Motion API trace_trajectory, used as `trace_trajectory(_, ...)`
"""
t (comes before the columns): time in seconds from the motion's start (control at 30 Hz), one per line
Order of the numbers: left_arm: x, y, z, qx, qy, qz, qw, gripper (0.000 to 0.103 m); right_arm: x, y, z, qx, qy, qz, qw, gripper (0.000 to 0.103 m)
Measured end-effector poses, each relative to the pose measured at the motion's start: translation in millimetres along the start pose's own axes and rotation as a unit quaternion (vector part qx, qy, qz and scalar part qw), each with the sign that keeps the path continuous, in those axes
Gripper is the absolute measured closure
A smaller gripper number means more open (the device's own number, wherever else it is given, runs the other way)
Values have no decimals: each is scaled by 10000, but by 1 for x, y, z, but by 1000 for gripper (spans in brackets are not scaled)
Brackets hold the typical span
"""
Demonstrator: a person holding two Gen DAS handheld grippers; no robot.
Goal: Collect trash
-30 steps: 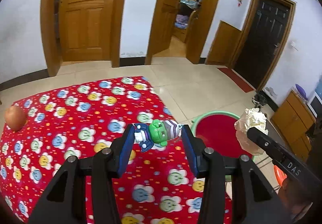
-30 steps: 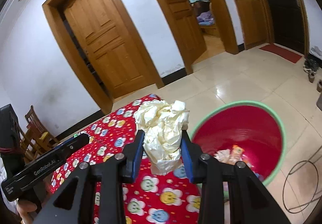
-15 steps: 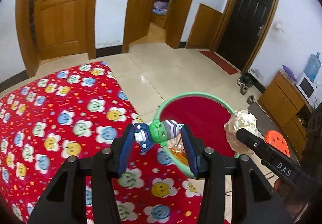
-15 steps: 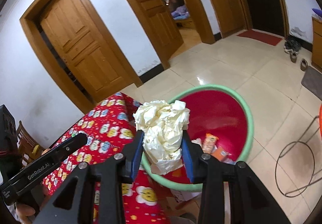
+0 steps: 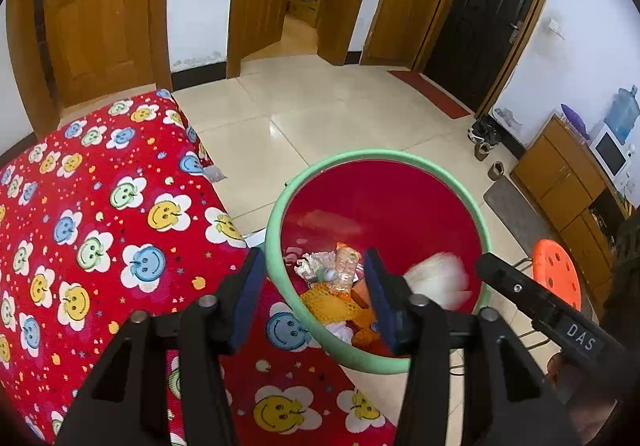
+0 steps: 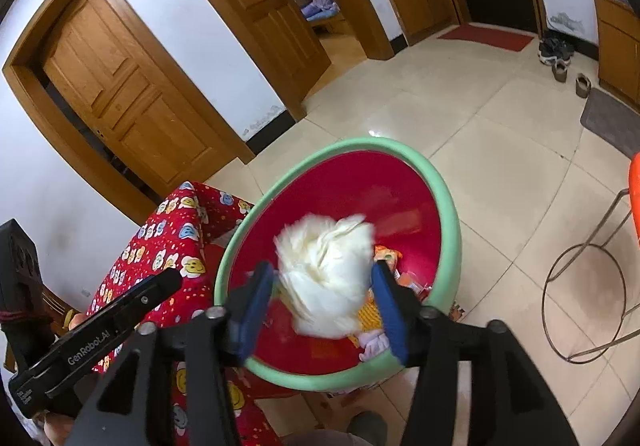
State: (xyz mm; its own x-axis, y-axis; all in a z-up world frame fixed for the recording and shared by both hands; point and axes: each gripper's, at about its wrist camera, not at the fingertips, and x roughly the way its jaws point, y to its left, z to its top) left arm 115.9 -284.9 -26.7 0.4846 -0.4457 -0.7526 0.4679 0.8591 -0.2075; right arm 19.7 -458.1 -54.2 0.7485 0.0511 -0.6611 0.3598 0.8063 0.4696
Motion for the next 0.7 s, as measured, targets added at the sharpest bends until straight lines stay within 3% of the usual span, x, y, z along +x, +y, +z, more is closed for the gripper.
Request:
trace_trajectory(0.37, -7, 12, -2, -188, 5, 234, 9995, 39, 0, -4, -1, 8, 23, 17, 10000, 33)
trace_trajectory(0.7, -51, 38, -11, -346, -274, 578, 9974, 28, -21, 26, -8, -290, -69, 221, 9993, 23)
